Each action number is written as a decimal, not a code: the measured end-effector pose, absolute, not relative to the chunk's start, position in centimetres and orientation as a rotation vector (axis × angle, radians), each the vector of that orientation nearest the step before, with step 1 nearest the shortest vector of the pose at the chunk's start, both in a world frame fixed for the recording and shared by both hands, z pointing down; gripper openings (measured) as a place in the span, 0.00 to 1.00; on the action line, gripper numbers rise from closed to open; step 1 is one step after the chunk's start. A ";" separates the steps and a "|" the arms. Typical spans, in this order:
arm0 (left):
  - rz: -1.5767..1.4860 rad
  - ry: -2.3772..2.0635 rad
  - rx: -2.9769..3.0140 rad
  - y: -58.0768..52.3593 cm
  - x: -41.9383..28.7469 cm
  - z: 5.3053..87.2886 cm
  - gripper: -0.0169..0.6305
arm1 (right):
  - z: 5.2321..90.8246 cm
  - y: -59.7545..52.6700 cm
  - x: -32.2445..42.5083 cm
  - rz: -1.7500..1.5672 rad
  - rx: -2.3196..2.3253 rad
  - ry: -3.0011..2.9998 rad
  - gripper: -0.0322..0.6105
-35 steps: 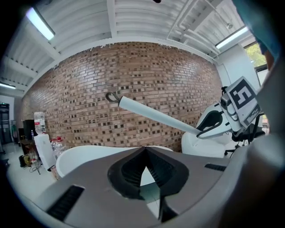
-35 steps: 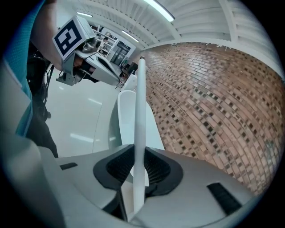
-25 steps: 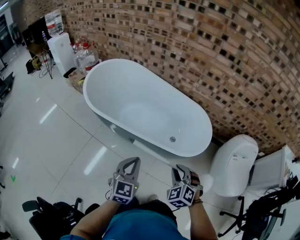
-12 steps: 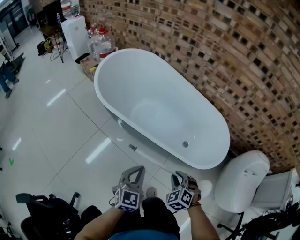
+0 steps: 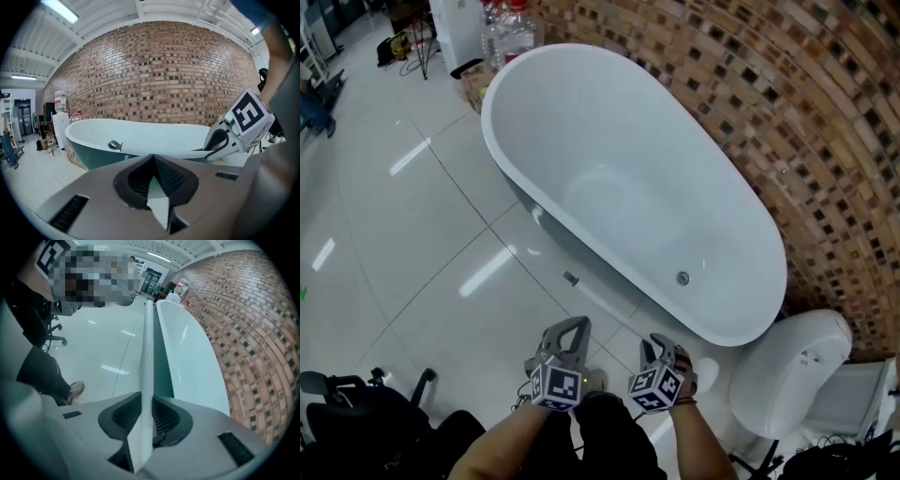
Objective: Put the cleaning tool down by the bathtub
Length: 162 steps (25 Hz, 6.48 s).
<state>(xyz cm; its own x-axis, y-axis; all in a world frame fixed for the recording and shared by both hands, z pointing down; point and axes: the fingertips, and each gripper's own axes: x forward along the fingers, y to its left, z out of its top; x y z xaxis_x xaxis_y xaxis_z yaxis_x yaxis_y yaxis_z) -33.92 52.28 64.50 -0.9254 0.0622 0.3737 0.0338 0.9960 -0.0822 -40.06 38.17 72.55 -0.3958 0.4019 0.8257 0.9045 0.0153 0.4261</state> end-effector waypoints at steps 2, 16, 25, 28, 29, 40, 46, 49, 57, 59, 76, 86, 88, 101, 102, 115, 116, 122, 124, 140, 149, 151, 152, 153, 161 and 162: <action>0.109 -2.744 -0.056 52.3 -34.5 67.5 0.03 | 75.6 38.4 -40.3 -1.367 -1.329 -1.802 0.19; 0.124 -2.681 0.007 53.5 -38.5 83.8 0.03 | 94.9 40.3 -44.5 -1.385 -1.313 -1.707 0.19; 0.106 -2.663 0.035 55.2 -41.2 93.4 0.03 | 107.9 41.4 -46.4 -1.361 -1.287 -1.611 0.19; 0.114 -2.659 0.050 56.1 -41.7 96.3 0.03 | 111.3 41.7 -47.0 -1.361 -1.279 -1.592 0.19; 0.122 -2.652 0.054 56.3 -41.7 97.3 0.03 | 112.5 41.7 -47.2 -1.361 -1.277 -1.585 0.19; 0.027 -2.643 0.096 57.3 -42.9 102.5 0.03 | 124.7 42.0 -49.2 -1.388 -1.206 -1.464 0.19; 0.016 -2.677 0.130 57.6 -43.5 102.0 0.03 | 128.5 41.6 -50.3 -1.416 -1.142 -1.409 0.20; -0.006 -2.685 0.120 58.5 -43.6 102.2 0.03 | 130.0 41.7 -50.6 -1.437 -1.133 -1.382 0.20; -0.011 -2.680 0.147 59.1 -43.6 102.9 0.03 | 131.5 42.1 -50.8 -1.419 -1.117 -1.394 0.28; 0.022 -2.659 0.155 59.1 -43.3 103.4 0.03 | 130.7 42.1 -50.4 -1.399 -1.114 -1.406 0.29; 0.060 -2.623 0.141 56.8 -38.2 81.7 0.03 | 95.1 41.5 -44.0 -0.839 -1.110 -1.884 0.17; 0.053 -2.624 0.159 51.6 -36.0 61.4 0.03 | 69.7 35.9 -42.5 -0.664 -0.993 -2.114 0.11; 0.056 -2.628 0.156 50.5 -35.4 57.3 0.03 | 64.9 34.9 -41.9 -0.634 -1.005 -2.142 0.11; 0.116 -2.812 0.154 43.1 -31.6 33.3 0.03 | 35.8 28.0 -39.5 -0.412 -1.132 -2.500 0.07; 0.107 -2.828 0.142 42.8 -31.1 32.4 0.03 | 34.2 27.2 -39.4 -0.367 -1.119 -2.539 0.05; 0.101 -2.970 0.438 38.0 -33.0 24.0 0.03 | 20.4 21.5 -37.1 -0.093 -0.888 -2.979 0.05; 0.104 -2.974 0.500 37.5 -33.1 23.2 0.03 | 19.6 21.1 -36.5 -0.080 -0.835 -3.003 0.05; 0.102 -2.940 0.852 35.3 -31.4 20.5 0.03 | 17.4 18.0 -31.4 -0.024 -0.387 -3.061 0.05; 0.111 -2.914 0.943 34.3 -30.2 20.4 0.03 | 17.1 17.1 -29.2 -0.032 -0.287 -3.064 0.05; 0.166 -2.805 1.213 21.9 -22.8 21.7 0.03 | 19.3 5.7 -18.3 0.025 0.037 -3.030 0.05; 0.165 -2.791 1.262 18.1 -22.0 21.4 0.03 | 20.0 2.2 -16.2 0.071 0.112 -3.023 0.05; 0.162 -2.775 1.281 17.4 -21.9 21.6 0.03 | 20.3 1.7 -16.0 0.083 0.121 -3.014 0.05; 0.165 -2.766 1.294 17.0 -21.9 21.7 0.03 | 20.3 1.5 -15.9 0.083 0.127 -3.013 0.05; 0.167 -2.760 1.308 16.6 -21.8 21.7 0.03 | 20.2 1.2 -15.8 0.082 0.135 -3.013 0.05; 0.164 -2.720 1.393 14.3 -21.5 22.1 0.03 | 20.1 -0.4 -14.9 0.065 0.205 -3.013 0.05; 0.157 -2.717 1.401 14.1 -21.4 22.1 0.03 | 20.1 -0.5 -14.8 0.063 0.211 -3.013 0.05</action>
